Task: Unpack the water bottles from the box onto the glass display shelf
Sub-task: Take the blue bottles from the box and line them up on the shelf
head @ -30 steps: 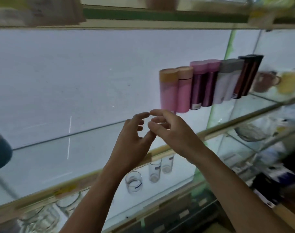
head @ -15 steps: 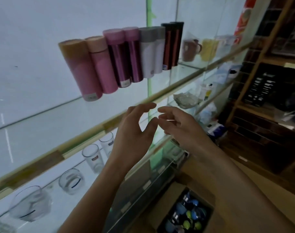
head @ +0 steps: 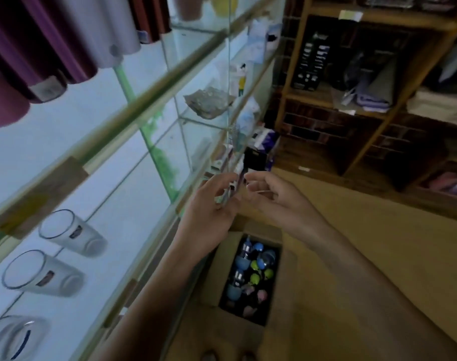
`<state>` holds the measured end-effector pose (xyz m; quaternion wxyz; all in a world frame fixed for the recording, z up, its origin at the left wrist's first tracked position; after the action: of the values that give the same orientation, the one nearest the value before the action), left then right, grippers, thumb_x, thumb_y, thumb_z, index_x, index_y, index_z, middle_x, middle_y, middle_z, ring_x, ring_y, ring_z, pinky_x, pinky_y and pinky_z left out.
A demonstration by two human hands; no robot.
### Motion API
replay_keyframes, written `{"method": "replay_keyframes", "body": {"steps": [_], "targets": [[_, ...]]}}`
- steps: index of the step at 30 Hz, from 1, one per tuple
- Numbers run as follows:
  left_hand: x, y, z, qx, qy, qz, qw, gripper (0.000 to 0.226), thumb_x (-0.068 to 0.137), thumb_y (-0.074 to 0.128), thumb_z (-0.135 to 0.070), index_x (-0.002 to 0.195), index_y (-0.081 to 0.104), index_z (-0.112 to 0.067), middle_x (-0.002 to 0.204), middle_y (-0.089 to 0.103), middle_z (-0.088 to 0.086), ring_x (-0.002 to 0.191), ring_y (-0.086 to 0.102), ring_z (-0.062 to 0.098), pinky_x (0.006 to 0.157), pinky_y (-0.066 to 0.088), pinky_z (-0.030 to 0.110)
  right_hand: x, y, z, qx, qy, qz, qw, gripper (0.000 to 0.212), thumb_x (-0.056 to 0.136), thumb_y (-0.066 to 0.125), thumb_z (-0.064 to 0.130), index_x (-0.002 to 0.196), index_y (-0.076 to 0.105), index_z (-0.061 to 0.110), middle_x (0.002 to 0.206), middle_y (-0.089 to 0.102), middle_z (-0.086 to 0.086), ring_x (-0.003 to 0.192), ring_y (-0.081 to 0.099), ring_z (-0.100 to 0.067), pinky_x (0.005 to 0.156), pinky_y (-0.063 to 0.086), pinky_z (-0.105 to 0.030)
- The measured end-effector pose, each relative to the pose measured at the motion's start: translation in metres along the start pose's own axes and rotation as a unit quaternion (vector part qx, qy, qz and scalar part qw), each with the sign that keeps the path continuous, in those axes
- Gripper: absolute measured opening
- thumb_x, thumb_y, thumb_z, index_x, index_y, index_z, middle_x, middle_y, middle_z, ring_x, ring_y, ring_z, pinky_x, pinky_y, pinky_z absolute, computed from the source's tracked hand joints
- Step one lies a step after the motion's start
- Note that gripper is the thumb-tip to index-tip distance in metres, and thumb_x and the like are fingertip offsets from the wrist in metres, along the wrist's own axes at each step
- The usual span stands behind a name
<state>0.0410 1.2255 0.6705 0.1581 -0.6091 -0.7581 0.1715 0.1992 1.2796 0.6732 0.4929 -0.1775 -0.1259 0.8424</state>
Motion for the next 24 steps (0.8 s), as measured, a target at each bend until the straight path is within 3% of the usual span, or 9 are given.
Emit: {"method": "replay_keyframes", "body": {"steps": [2,4,7,11,13,16,21,24], "targets": [[0.004,0.011,0.016,0.002,0.003,0.033,0.999,0.035,0.098,0.064,-0.022,0.129,0.060,-0.038,0.121,0.060,-0.020,0.116,0.056,-0.001,0.093,0.046,0.021,0.000,0.006,-0.016,-0.004,0.026,-0.008,1.000,0.039,0.100,0.062,0.043,0.138,0.053,0.038,0.123,0.059,0.014,0.111,0.058,0.005,0.080,0.051,-0.009],[0.008,0.023,0.035,0.001,0.006,0.068,0.998,0.036,0.097,0.065,-0.026,0.131,0.059,-0.037,0.123,0.060,-0.017,0.113,0.057,-0.003,0.089,0.045,0.015,0.001,0.013,-0.035,-0.003,0.054,-0.015,0.998,0.035,0.100,0.063,0.044,0.133,0.052,0.042,0.125,0.058,0.015,0.110,0.058,0.006,0.078,0.050,-0.008],[0.011,0.038,0.063,-0.002,0.001,0.119,0.993,0.037,0.097,0.065,-0.030,0.134,0.059,-0.028,0.127,0.062,-0.013,0.112,0.058,-0.006,0.085,0.047,0.007,-0.001,0.024,-0.062,0.010,0.088,-0.029,0.996,0.037,0.100,0.064,0.042,0.135,0.052,0.042,0.127,0.058,0.016,0.114,0.057,0.003,0.088,0.048,-0.017],[0.014,0.057,0.095,0.010,-0.013,0.168,0.986,0.041,0.098,0.064,-0.026,0.137,0.057,-0.030,0.130,0.061,-0.009,0.118,0.058,0.002,0.093,0.048,0.015,-0.002,0.040,-0.096,0.010,0.114,-0.050,0.992,0.043,0.099,0.065,0.041,0.140,0.054,0.037,0.126,0.058,0.015,0.115,0.057,0.005,0.091,0.048,-0.017],[0.015,0.066,0.107,0.006,-0.021,0.179,0.984,0.040,0.097,0.064,-0.024,0.136,0.056,-0.031,0.128,0.061,-0.011,0.119,0.057,0.002,0.096,0.047,0.017,-0.001,0.046,-0.114,0.020,0.127,-0.055,0.990,0.043,0.098,0.066,0.043,0.139,0.055,0.038,0.128,0.058,0.013,0.118,0.058,0.002,0.099,0.051,-0.025],[0.013,0.079,0.128,0.003,-0.042,0.193,0.980,0.038,0.098,0.064,-0.024,0.134,0.056,-0.033,0.123,0.061,-0.017,0.114,0.057,-0.003,0.088,0.043,0.008,0.000,0.055,-0.141,0.033,0.150,-0.051,0.987,0.045,0.098,0.066,0.042,0.141,0.054,0.037,0.130,0.058,0.014,0.121,0.057,-0.001,0.105,0.050,-0.032],[0.006,0.109,0.187,-0.001,-0.101,0.207,0.973,0.043,0.099,0.063,-0.024,0.140,0.053,-0.029,0.124,0.059,-0.018,0.113,0.056,-0.003,0.087,0.043,0.010,0.005,0.075,-0.201,0.049,0.179,-0.037,0.982,0.045,0.100,0.064,0.037,0.143,0.052,0.035,0.132,0.056,0.014,0.118,0.056,0.002,0.090,0.051,-0.019],[0.002,0.131,0.231,0.003,-0.132,0.214,0.968,0.043,0.098,0.064,-0.023,0.139,0.053,-0.030,0.123,0.060,-0.016,0.111,0.057,-0.004,0.082,0.043,0.007,0.010,0.088,-0.250,0.057,0.195,-0.029,0.979,0.046,0.101,0.064,0.033,0.145,0.051,0.034,0.134,0.056,0.013,0.120,0.058,-0.004,0.084,0.055,-0.023]]}}
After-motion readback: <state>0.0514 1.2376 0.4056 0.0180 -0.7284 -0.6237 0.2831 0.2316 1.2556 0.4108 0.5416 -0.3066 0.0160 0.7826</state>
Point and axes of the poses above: each hand's wrist, its own x-axis towards the middle knuckle, its own y-axis out of the palm, z = x × y, the point moved 3 cm from there along x, towards the middle knuckle
